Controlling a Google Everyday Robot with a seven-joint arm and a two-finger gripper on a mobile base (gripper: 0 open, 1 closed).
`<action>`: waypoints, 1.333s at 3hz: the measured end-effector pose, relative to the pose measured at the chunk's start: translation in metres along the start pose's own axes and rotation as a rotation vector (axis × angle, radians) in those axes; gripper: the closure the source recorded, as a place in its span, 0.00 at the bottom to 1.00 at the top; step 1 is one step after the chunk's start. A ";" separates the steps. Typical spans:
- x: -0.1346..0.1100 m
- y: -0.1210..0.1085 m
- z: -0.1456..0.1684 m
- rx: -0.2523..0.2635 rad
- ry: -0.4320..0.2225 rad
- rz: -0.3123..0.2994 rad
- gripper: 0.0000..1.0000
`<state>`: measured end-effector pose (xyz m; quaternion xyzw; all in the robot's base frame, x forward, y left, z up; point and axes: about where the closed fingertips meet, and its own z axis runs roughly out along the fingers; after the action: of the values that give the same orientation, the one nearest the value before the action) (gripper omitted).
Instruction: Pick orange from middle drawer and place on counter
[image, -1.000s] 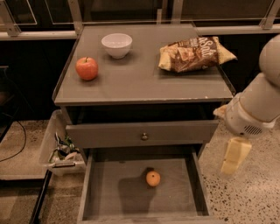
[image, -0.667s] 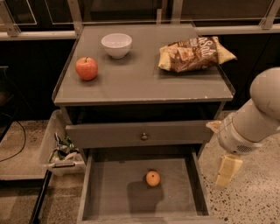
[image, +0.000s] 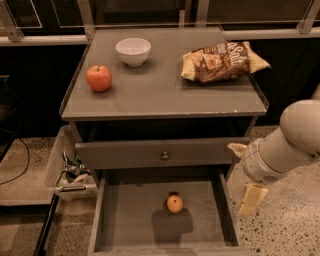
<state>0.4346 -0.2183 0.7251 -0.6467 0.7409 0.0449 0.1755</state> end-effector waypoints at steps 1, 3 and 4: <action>0.000 0.001 0.000 -0.003 0.001 0.000 0.00; 0.001 -0.001 0.055 -0.045 -0.066 0.050 0.00; 0.007 -0.003 0.117 -0.043 -0.093 0.086 0.00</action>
Offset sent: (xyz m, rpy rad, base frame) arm 0.0040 0.0032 -0.0167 0.0565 0.0250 -0.0059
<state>0.4604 -0.1910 0.6137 -0.6153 0.7578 0.0982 0.1937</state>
